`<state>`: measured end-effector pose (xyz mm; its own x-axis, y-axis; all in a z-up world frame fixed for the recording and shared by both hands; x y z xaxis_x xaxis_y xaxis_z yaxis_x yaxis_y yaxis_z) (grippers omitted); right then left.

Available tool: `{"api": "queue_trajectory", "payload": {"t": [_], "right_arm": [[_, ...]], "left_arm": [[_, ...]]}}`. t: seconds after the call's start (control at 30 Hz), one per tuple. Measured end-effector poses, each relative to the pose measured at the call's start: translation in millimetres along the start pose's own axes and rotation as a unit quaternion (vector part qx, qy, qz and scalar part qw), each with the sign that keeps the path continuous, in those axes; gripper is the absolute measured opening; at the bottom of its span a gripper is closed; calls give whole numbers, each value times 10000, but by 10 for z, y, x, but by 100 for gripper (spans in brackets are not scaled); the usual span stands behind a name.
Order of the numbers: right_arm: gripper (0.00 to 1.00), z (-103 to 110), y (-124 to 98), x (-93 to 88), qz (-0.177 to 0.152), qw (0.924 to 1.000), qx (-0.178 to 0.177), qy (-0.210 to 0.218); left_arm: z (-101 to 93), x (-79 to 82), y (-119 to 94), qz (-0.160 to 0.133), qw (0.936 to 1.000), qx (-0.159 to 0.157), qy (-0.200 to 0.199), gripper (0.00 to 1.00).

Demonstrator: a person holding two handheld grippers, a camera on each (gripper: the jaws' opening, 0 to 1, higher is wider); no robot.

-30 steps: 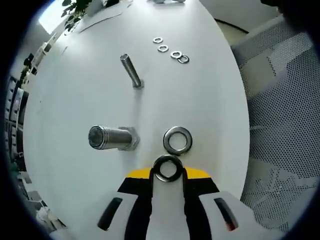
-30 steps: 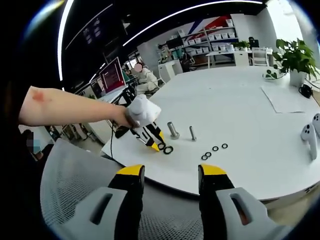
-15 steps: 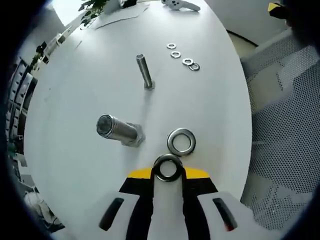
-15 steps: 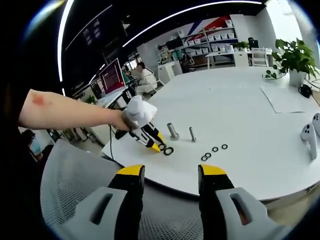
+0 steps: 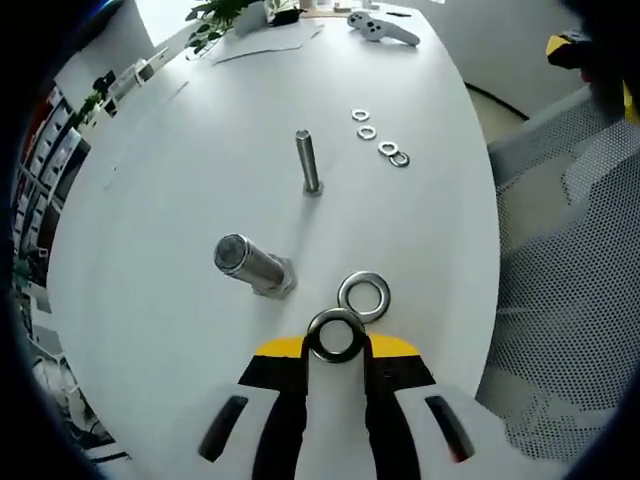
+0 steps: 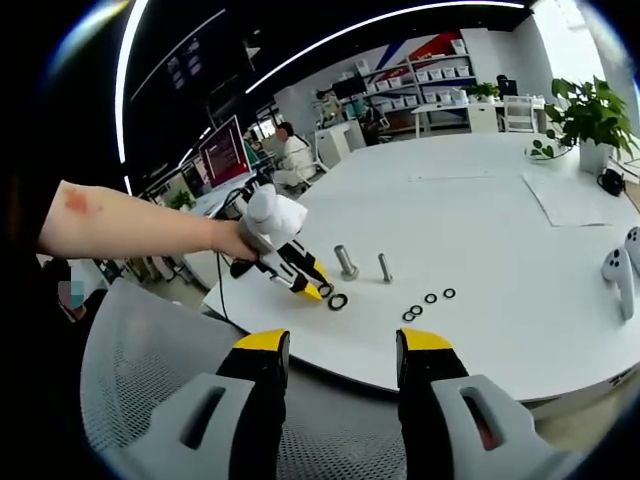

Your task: Place the washer onto the threaded stud by aligning its center hole with the stud, sliding it down to the base, and recovering from edge contact or off-axis alignment until the washer reaches the visible bottom stop.

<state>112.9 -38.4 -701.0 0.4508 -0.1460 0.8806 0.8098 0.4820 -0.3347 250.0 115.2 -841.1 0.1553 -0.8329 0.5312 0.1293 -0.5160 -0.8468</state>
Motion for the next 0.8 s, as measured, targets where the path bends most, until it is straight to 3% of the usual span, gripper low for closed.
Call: {"api": "queue_trajectory", "payload": {"t": [0.43,0.8], "right_arm": [[45,-16,4,10,-1,10000,2,-15],[45,-11,-1,3,7,10000,10,-20]], "left_arm": [[-4,157,-286,-115,9999,-11,-48,19],[19,408,-430,-224,9996,-31,185,19]]}}
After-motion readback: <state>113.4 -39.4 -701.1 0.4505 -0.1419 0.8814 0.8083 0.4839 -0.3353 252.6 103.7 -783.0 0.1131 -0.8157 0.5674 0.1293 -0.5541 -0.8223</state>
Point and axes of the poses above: the point that each gripper's makers call its tool centre point, and the gripper's own axes: y roughly forward along the fingers, z roughly to its left, x roughly out of its top, the point moved 1 cm from there along -y, roughly backward along the fingers, and after that the axes turned 13 degrees about -z, right-handed, at the moved point
